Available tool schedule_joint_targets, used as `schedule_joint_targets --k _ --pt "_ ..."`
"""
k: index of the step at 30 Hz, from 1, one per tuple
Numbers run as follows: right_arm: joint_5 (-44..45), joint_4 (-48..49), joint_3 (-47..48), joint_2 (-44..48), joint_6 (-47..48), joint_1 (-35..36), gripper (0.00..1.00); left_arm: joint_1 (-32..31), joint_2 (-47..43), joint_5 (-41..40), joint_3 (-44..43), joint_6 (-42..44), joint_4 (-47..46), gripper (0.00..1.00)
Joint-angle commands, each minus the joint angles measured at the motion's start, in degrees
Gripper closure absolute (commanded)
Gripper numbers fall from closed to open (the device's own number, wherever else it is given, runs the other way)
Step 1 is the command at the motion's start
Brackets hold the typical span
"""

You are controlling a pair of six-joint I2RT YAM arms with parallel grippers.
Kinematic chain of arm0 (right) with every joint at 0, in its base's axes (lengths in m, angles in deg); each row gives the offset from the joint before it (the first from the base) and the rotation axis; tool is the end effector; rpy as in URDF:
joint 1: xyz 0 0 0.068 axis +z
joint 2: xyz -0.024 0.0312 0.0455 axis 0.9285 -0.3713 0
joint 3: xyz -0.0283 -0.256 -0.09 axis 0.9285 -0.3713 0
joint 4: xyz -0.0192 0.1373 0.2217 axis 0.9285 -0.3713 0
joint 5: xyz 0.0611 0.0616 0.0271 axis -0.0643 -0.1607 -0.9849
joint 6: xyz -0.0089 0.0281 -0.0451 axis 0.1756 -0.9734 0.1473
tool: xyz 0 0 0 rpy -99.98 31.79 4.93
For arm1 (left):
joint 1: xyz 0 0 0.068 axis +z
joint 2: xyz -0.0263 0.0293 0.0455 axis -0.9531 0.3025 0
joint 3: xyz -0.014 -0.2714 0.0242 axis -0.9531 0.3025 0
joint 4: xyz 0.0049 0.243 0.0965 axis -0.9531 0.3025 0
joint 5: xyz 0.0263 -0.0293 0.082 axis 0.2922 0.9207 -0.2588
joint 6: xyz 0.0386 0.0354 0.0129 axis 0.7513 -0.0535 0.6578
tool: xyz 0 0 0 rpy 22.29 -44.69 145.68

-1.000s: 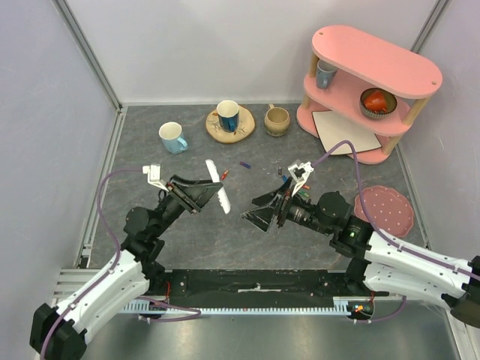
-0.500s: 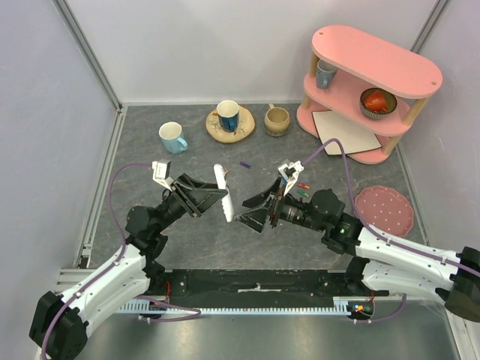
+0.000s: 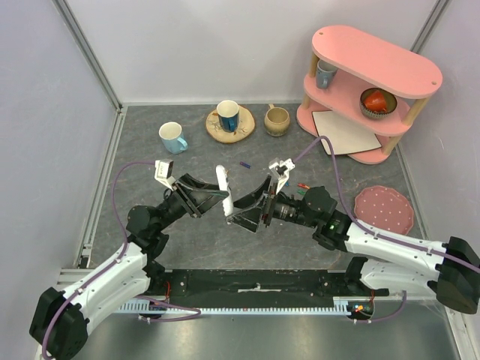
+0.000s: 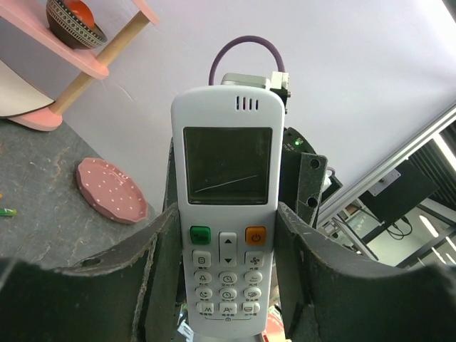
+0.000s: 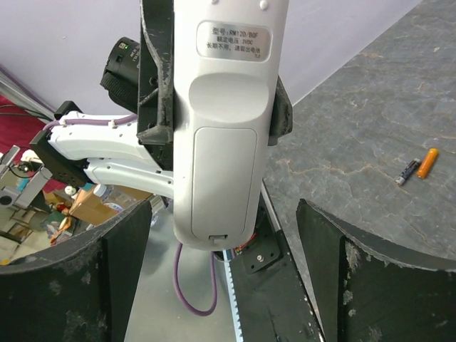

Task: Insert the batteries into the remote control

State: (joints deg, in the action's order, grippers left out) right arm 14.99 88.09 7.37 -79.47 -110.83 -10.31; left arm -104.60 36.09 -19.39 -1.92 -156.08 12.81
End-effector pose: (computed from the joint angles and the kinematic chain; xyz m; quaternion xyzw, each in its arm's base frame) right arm 0.1197 0.2101 0.3061 -0.1657 0.6498 0.6445 0.3673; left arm 0.1283 -0.1003 0.2864 0.0464 0.5384 -0.7136 0.4458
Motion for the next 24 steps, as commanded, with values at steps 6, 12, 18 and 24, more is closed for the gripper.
schedule_joint_targets --k 6,12,18,24 --pt "-3.7 8.4 2.8 -4.1 -2.3 -0.1 0.15 0.3 0.1 1.1 -2.1 -2.1 -4.4 0.98" --pt "-4.3 9.4 3.0 -5.0 -2.7 -0.1 0.2 0.3 0.1 1.0 -1.9 -2.1 -4.6 0.98" --pt "-5.7 10.9 3.0 -6.5 -3.5 -0.2 0.29 0.3 0.1 0.9 -1.5 -2.4 -4.8 0.98" --pt "-6.4 11.2 2.4 -6.4 -3.5 -0.1 0.48 0.3 0.1 0.9 -1.4 -2.2 -4.6 0.98"
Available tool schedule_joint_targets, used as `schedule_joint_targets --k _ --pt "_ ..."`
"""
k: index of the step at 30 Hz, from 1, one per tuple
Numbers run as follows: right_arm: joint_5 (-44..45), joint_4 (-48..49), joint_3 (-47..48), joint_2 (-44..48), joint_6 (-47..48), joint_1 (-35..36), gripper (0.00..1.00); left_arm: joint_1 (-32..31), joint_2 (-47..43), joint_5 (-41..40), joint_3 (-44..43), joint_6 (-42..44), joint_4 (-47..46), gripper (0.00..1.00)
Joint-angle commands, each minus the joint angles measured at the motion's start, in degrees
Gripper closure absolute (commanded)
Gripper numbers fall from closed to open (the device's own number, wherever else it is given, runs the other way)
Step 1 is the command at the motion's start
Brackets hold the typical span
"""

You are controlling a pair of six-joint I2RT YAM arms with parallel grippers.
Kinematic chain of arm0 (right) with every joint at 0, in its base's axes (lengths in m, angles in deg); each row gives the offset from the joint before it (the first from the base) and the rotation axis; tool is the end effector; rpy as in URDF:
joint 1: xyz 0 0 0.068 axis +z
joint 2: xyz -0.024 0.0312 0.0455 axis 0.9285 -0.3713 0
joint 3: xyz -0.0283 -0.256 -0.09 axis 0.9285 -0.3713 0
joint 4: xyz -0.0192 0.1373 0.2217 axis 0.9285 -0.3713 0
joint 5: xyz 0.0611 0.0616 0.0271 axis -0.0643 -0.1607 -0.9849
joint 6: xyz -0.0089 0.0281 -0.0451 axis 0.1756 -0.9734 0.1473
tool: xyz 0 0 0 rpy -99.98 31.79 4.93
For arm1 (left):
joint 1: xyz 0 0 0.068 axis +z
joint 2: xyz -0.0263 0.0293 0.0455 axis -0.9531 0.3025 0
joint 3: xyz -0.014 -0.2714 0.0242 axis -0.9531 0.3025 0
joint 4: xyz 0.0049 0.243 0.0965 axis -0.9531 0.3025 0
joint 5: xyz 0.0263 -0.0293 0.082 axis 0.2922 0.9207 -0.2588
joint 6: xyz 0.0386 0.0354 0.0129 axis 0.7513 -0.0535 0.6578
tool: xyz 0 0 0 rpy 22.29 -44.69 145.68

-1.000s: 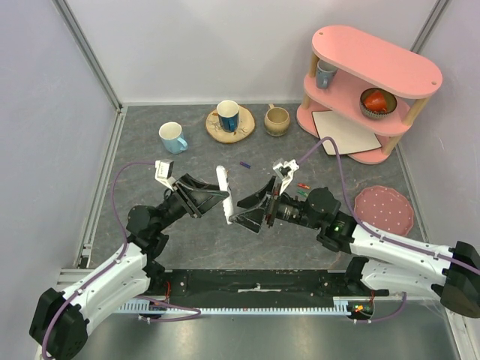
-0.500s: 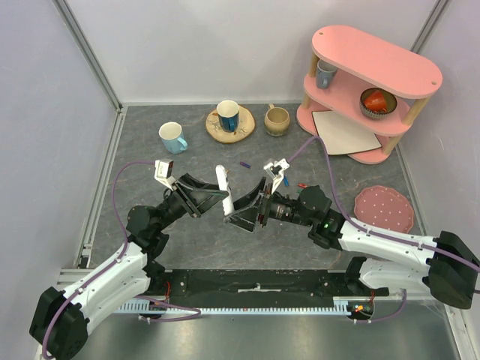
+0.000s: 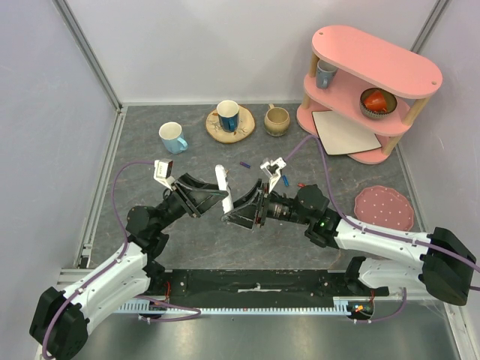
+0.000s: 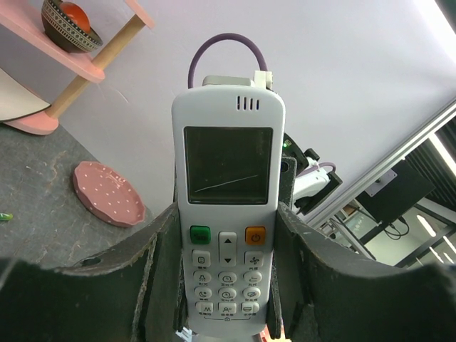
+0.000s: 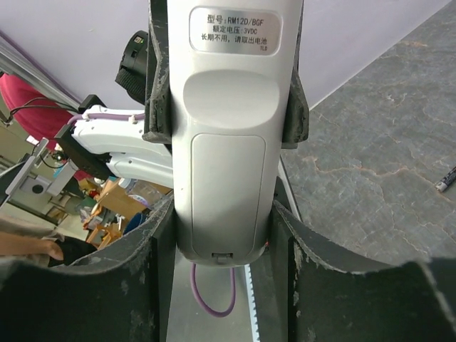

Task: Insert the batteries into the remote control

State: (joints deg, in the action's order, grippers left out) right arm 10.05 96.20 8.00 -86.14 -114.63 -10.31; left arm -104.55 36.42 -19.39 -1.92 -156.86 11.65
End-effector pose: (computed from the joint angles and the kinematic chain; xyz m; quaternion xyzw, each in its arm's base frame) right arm 0.1277 0.2283 0.2980 -0.1768 0.6350 0.6765 0.3283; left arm 0.1284 -0.1002 0.2875 0.0452 0.5333 -0.7182 0.4447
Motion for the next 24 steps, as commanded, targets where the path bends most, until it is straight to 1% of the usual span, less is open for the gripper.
schedule_joint_targets --k 1,3,4,6,7,9,10,11,12,15,16,18,19,20,21,22,23,24 --pt "-1.4 2.4 1.7 0.5 0.4 -0.1 0.51 0.3 -0.2 0.9 -1.4 -1.4 -3.2 0.88" --pt "-1.4 1.1 1.9 1.3 1.5 -0.1 0.57 0.3 -0.4 0.8 -1.3 -1.0 -2.8 0.75" --pt "-1.5 -0.6 2.0 1.7 2.1 -0.1 0.59 0.3 -0.8 0.8 -1.2 -0.7 -2.8 0.6" --pt "-1.9 -1.9 2.0 2.8 3.6 -0.1 0.64 0.3 -1.4 1.1 -1.5 0.2 -1.1 0.44" --pt "-1.9 -3.6 2.0 3.4 4.2 -0.1 0.65 0.3 -1.8 1.1 -2.0 0.7 0.0 0.32" --pt "-1.8 -5.4 2.0 4.9 5.5 -0.1 0.66 0.3 -2.7 1.0 -2.9 2.2 2.8 0.23" --pt "-1.9 -7.3 2.2 5.5 6.1 -0.1 0.66 0.3 -3.0 1.0 -3.3 2.6 3.7 0.08" --pt "-2.0 -8.4 2.3 6.7 6.8 -0.1 0.66 0.3 -3.4 1.0 -3.7 3.6 4.5 0.04" --pt "-1.9 -9.7 2.8 7.3 8.3 -0.1 0.66 0.4 -3.7 1.1 -4.5 3.9 6.2 0.04" --pt "-0.7 -17.8 5.5 9.7 11.6 -0.2 0.66 1.2 -4.5 1.3 -6.0 5.3 8.8 0.02" --pt "0.5 -25.2 6.8 10.1 15.4 -0.1 0.66 1.6 -4.8 1.1 -6.3 5.5 11.3 0.02" --pt "6.9 -34.1 11.3 10.8 19.4 0.0 0.67 2.3 -6.4 -0.2 -7.6 7.2 14.9 0.01" --pt "10.0 -42.5 12.7 11.1 22.1 0.0 0.67 2.4 -6.9 -2.1 -8.1 8.1 20.6 0.01" --pt "16.9 -46.5 15.3 10.8 23.7 0.1 0.67 2.4 -7.5 -3.3 -8.9 10.8 24.1 0.01" --pt "20.1 -53.5 16.6 10.5 24.7 0.2 0.67 2.3 -7.7 -4.7 -11.1 12.1 28.7 0.01" --pt "23.0 -56.7 17.8 10.0 25.7 0.2 0.68 2.3 -7.3 -8.0 -12.4 13.6 37.4 0.01" --pt "29.1 -59.5 20.0 8.5 27.4 0.2 0.68 2.3 -6.9 -9.5 -13.9 16.5 42.2 0.01" --pt "31.1 -63.8 20.9 7.9 28.1 0.5 0.68 2.3 -6.0 -10.5 -16.2 17.5 45.1 0.01"
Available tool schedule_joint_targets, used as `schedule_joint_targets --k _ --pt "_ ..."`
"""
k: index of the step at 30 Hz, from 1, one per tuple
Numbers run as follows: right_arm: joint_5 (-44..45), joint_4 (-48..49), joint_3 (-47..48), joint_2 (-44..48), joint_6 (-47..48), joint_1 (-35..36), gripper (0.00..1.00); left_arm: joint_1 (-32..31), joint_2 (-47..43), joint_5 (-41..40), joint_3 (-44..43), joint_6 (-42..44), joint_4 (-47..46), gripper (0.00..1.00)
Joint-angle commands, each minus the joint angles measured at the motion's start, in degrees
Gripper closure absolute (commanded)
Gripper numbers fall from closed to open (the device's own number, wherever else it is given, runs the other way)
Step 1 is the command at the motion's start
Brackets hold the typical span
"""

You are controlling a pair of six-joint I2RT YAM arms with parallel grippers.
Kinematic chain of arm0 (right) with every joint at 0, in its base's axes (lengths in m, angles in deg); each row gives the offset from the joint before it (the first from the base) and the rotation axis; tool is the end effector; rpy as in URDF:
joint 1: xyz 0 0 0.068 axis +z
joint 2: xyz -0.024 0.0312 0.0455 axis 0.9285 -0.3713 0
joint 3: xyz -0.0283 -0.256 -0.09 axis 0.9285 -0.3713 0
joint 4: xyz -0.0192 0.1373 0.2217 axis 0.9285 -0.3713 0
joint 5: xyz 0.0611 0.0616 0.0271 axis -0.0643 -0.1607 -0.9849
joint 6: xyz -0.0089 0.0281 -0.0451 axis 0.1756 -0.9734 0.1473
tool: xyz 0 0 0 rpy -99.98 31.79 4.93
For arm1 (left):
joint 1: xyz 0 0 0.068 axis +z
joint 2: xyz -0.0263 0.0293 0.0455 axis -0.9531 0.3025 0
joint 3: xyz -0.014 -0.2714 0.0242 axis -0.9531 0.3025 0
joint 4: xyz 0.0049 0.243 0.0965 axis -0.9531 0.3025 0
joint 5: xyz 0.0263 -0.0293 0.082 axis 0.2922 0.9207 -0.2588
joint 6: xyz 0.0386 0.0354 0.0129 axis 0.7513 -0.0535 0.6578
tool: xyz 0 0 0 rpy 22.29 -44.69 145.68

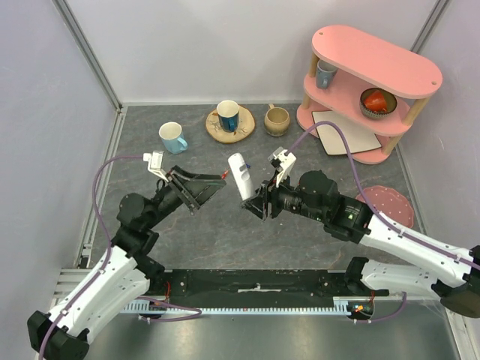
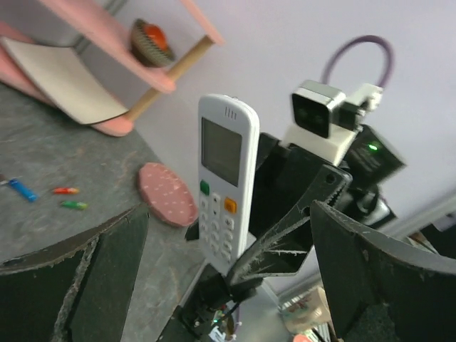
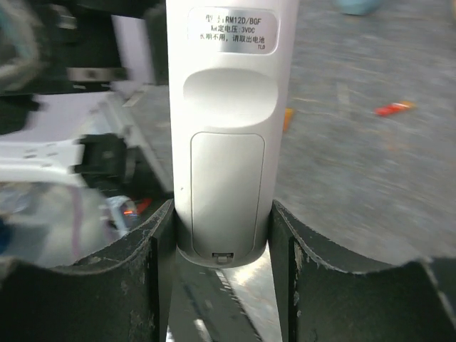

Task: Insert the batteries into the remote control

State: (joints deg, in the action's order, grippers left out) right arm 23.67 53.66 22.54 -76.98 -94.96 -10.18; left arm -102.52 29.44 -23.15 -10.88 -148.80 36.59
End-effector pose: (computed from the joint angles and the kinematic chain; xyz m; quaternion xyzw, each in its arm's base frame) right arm 0.1197 0.2012 0.3457 -0.2169 0.7384 0.4874 0.4125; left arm 0.1267 -0.0901 0.3173 0.0206 0.5869 -0.6495 0.4830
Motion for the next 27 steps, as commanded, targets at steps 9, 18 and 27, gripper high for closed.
schedule_joint_targets --k 9,18,27 --pt "29.3 -28.8 10.1 -4.9 8.4 1.7 0.69 -8.0 7.9 -18.0 -11.5 13.0 27.8 0.01" --pt "30.4 -29.6 12.1 -7.2 6.8 3.6 0.68 -17.1 14.9 -29.8 -12.1 14.3 23.8 0.01" --pt "30.2 -30.3 12.6 -7.6 5.1 4.8 0.68 -18.0 18.9 -30.5 -13.9 12.7 19.8 0.05"
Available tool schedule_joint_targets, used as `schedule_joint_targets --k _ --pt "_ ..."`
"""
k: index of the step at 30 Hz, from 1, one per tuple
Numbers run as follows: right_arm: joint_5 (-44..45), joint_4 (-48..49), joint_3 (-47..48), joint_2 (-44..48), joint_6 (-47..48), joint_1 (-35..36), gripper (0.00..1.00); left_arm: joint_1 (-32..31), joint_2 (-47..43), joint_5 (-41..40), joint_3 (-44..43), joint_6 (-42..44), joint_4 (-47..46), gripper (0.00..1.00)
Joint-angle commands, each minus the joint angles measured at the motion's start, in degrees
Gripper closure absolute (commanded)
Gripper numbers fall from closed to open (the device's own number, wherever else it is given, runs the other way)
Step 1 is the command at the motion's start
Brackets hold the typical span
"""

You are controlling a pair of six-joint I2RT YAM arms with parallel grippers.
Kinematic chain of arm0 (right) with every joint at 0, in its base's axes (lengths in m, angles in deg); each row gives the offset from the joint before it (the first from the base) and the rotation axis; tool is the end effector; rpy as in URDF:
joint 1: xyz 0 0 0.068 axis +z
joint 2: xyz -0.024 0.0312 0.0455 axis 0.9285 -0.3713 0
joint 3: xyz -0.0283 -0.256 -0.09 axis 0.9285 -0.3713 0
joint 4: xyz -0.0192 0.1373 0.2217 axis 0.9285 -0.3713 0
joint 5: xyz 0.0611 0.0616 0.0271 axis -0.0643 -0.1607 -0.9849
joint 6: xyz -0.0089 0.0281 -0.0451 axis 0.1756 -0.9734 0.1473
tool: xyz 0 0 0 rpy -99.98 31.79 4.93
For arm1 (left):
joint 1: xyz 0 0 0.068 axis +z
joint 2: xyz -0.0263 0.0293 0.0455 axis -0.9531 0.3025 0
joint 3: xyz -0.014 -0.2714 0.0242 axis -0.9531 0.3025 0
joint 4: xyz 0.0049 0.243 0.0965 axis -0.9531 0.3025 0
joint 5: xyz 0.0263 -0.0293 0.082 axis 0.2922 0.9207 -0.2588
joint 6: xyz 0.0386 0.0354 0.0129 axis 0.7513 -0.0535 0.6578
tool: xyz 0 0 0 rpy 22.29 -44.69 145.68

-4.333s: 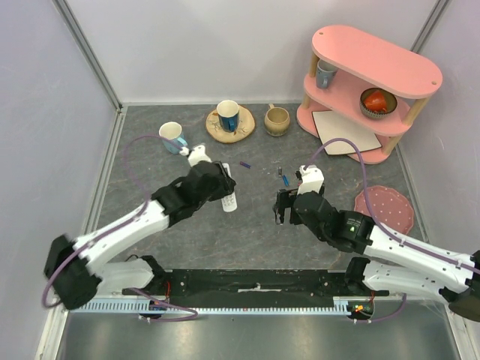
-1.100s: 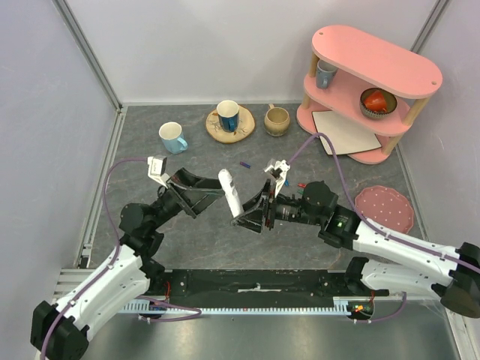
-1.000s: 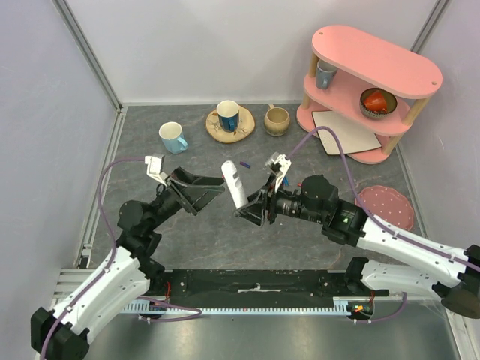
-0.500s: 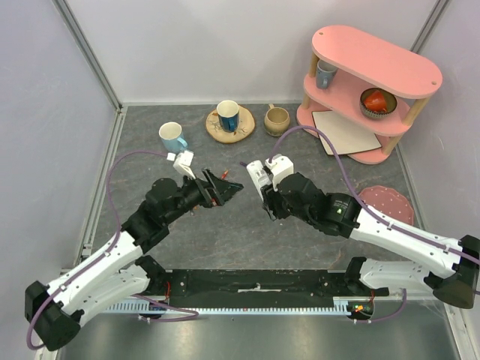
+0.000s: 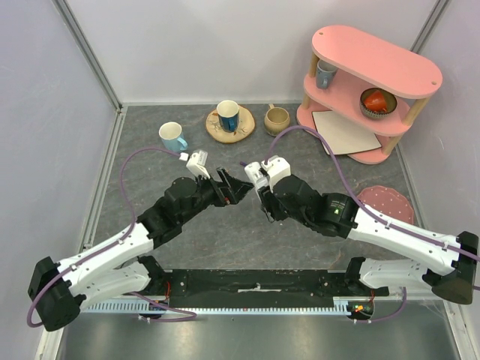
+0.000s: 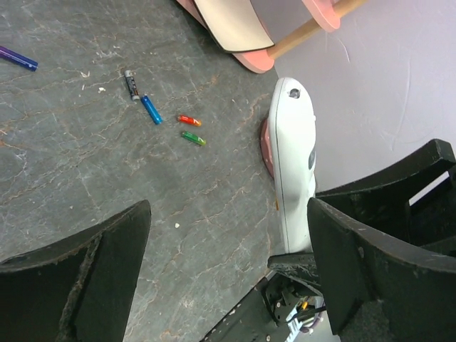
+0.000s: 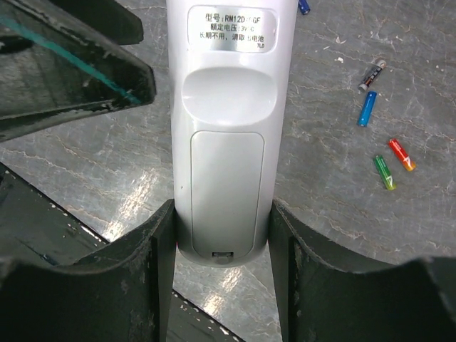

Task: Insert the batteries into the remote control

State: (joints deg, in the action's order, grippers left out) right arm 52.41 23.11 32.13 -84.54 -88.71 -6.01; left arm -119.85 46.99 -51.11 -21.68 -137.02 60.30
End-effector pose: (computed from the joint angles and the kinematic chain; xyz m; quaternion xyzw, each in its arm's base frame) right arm 0.1226 0.2056 0.3240 -0.2055 0.8681 0.1749 0.4166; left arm 0.1493 -0.1589 0.2897 -0.0255 0.7689 -0.4537 0.4498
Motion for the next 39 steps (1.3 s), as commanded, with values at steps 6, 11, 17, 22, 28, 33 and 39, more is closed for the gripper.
schedule_joint_targets --k 6,11,17,22,28,33,39 --pt "0.5 0.3 3.1 -0.4 -2.4 1.0 0.68 -1.8 4.5 -2.6 -4.2 0.4 -7.0 0.11" --pt "0.1 0.7 3.3 -0.9 -3.6 1.6 0.68 -2.6 7.2 -2.8 -4.6 0.0 -9.0 0.14" --pt "-0.6 1.5 3.4 -1.5 -4.5 2.5 0.68 -3.0 9.4 -3.0 -5.2 -0.2 -10.4 0.2" --pt "-0.8 2.0 3.6 -1.6 -5.0 2.8 0.68 -3.1 10.2 -3.2 -5.0 -0.4 -11.9 0.26" --pt "-1.1 2.5 3.6 -1.9 -5.1 2.9 0.68 -3.2 11.2 -2.4 -4.6 -0.7 -13.6 0.31" --pt "-0.8 2.8 3.3 -1.7 -5.3 2.9 0.67 -3.3 11.6 -2.2 -4.2 -1.0 -14.4 0.38" --pt "-0.8 2.8 3.3 -1.7 -5.3 2.9 0.67 -3.6 11.9 -2.0 -3.9 -1.1 -14.9 0.5"
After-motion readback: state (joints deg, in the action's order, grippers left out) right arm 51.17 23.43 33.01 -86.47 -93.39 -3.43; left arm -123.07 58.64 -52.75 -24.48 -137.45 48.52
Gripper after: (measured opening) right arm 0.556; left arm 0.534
